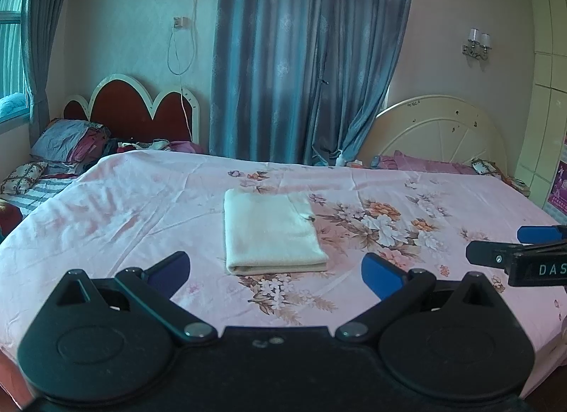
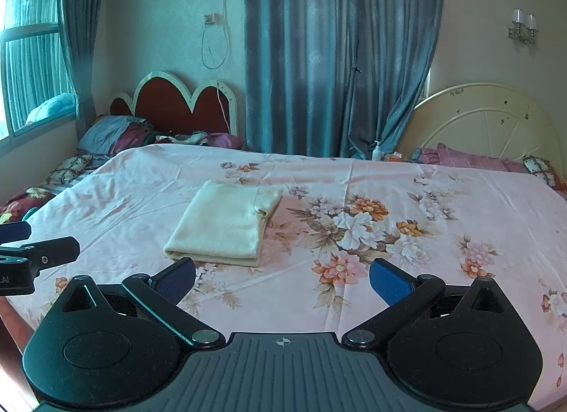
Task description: Fold small clothes
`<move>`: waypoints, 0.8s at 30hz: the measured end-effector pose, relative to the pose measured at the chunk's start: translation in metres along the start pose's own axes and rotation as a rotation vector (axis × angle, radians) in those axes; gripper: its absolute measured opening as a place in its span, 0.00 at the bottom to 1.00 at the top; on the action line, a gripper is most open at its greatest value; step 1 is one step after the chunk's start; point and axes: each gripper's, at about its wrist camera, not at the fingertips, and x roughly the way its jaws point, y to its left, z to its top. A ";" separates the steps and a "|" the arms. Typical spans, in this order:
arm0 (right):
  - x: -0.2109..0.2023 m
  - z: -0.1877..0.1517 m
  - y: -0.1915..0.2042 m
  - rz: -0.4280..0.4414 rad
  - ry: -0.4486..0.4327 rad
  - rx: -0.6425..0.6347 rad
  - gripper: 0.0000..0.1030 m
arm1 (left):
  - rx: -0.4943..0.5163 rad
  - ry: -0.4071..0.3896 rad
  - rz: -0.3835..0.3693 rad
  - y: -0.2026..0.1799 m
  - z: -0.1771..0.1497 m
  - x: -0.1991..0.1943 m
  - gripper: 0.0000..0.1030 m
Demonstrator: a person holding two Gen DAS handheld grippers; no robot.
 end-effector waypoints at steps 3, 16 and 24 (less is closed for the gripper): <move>0.000 0.000 0.000 0.000 -0.001 -0.002 1.00 | -0.003 0.002 -0.001 0.000 0.000 0.000 1.00; 0.000 0.001 0.000 -0.003 -0.002 -0.001 1.00 | 0.000 -0.001 -0.001 -0.002 0.000 0.000 1.00; 0.000 0.002 0.001 -0.003 -0.005 -0.002 1.00 | -0.002 -0.004 -0.001 -0.003 0.002 0.001 1.00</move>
